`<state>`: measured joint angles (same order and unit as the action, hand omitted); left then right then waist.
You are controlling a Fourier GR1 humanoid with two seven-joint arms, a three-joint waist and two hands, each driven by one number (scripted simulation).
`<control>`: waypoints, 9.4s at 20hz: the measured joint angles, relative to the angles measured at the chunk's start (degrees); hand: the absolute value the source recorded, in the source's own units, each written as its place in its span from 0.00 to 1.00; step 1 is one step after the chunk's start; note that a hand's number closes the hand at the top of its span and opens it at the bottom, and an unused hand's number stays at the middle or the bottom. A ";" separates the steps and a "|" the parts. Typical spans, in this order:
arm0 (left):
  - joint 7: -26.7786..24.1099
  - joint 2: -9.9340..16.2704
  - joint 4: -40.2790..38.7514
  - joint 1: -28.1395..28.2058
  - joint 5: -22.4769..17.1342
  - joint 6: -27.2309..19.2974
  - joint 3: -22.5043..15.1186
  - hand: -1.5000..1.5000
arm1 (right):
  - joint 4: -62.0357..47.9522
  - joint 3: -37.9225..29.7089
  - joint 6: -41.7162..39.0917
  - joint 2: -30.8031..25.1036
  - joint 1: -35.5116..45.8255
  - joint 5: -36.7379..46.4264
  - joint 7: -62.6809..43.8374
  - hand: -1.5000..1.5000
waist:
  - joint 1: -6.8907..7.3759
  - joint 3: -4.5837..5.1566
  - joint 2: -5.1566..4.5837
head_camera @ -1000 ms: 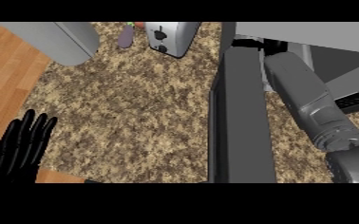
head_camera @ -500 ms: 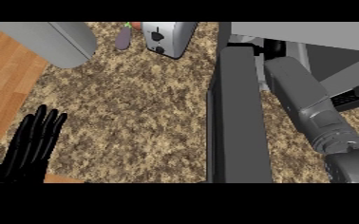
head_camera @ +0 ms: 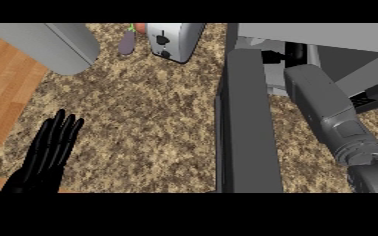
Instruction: Pick up the milk, place it into the microwave and close the microwave
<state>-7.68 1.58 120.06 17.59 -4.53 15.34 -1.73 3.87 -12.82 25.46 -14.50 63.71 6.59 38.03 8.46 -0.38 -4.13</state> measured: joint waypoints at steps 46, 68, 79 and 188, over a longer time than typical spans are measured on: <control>-1.19 -0.77 -28.33 -17.58 15.31 0.80 -15.71 1.00 | 18.70 1.18 -28.79 4.79 -33.10 -4.08 16.51 0.00 | -9.78 0.45 4.49; -3.38 -0.98 -54.16 -36.84 3.94 -23.28 -46.66 1.00 | 72.33 4.55 -39.63 -0.15 -65.41 -14.73 -1.08 0.00 | -12.65 0.57 4.15; -5.02 -0.94 -57.40 -46.57 -11.32 -41.90 -53.39 1.00 | 83.89 4.73 -47.41 -4.05 -67.15 -22.09 -8.19 0.00 | -16.55 0.71 3.23; -33.09 -1.66 -79.01 -73.15 -54.10 -51.83 -50.55 1.00 | 100.85 3.77 -65.82 -24.97 -56.13 -63.43 -32.13 0.00 | -27.79 0.12 -0.45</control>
<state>-40.77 -0.09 41.05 -55.56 -58.62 -36.50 -52.28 104.72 -9.04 -40.36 -39.48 7.58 -56.84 5.90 -19.33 -0.25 -4.57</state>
